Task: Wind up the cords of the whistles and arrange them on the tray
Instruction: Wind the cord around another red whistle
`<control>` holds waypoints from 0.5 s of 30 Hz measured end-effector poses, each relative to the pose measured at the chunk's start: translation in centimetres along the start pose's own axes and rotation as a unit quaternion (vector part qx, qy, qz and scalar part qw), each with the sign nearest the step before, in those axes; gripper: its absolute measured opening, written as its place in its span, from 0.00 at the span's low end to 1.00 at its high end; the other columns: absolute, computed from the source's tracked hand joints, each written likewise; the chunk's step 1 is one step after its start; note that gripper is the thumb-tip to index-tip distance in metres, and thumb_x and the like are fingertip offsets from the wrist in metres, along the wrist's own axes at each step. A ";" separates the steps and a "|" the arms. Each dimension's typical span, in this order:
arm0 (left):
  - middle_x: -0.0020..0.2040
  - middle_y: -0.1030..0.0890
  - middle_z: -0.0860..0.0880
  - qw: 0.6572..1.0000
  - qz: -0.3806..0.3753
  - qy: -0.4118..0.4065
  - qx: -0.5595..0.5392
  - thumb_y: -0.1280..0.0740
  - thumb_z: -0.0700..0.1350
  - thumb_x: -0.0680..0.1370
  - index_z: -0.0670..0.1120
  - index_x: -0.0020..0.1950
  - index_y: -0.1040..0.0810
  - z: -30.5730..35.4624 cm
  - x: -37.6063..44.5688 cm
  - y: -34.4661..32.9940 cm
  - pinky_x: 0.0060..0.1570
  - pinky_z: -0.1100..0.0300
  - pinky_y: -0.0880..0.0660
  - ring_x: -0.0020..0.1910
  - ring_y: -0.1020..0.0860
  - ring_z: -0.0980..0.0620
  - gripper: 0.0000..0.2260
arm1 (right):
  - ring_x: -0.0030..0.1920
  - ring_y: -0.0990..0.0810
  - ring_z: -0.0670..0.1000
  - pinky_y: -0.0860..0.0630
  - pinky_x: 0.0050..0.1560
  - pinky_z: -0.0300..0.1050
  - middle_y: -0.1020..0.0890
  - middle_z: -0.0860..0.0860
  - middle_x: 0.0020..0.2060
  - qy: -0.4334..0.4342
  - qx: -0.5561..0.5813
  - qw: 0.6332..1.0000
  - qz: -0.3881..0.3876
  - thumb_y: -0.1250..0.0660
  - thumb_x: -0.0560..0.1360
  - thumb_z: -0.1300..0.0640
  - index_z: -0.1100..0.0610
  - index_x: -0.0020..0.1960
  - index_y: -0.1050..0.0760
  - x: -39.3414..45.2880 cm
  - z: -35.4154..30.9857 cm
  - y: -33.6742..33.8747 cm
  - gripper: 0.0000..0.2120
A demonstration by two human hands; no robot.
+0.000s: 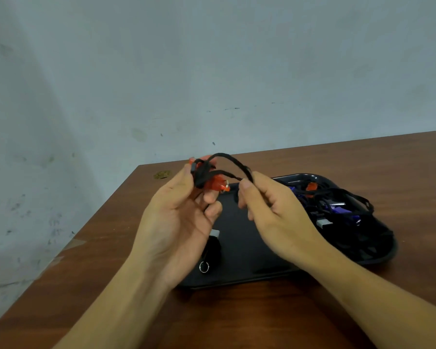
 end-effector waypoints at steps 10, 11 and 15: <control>0.32 0.29 0.51 0.989 0.051 -0.079 0.113 0.35 0.42 0.73 0.38 0.60 0.25 1.4 -0.5 0.3 0.27 0.69 0.32 0.27 0.30 0.60 0.17 | 0.26 0.34 0.46 0.39 0.27 0.39 0.27 0.50 0.28 -0.172 0.206 0.941 -0.207 0.44 0.85 0.51 0.53 0.35 0.31 -1.6 0.3 -5.1 0.20; 0.32 0.32 0.50 0.989 0.069 -0.082 0.105 0.35 0.42 0.74 0.37 0.61 0.25 1.4 -0.4 0.7 0.28 0.67 0.34 0.27 0.32 0.58 0.18 | 0.25 0.35 0.45 0.42 0.25 0.38 0.27 0.50 0.28 -0.221 0.278 0.906 -0.230 0.44 0.84 0.50 0.54 0.37 0.31 -2.1 0.3 -5.6 0.19; 0.30 0.34 0.50 0.987 0.099 -0.078 0.097 0.34 0.44 0.75 0.39 0.56 0.24 0.9 -0.2 1.5 0.30 0.59 0.39 0.28 0.36 0.55 0.13 | 0.22 0.37 0.41 0.47 0.22 0.33 0.27 0.48 0.28 -0.338 0.502 0.750 -0.269 0.40 0.81 0.49 0.55 0.41 0.30 -3.9 0.0 -7.3 0.13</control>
Point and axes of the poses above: each hand's wrist, its own x-axis towards the middle knuckle, its own y-axis out of the back of the hand, z = x × y, the point moved 8 cm from there along x, towards the middle knuckle
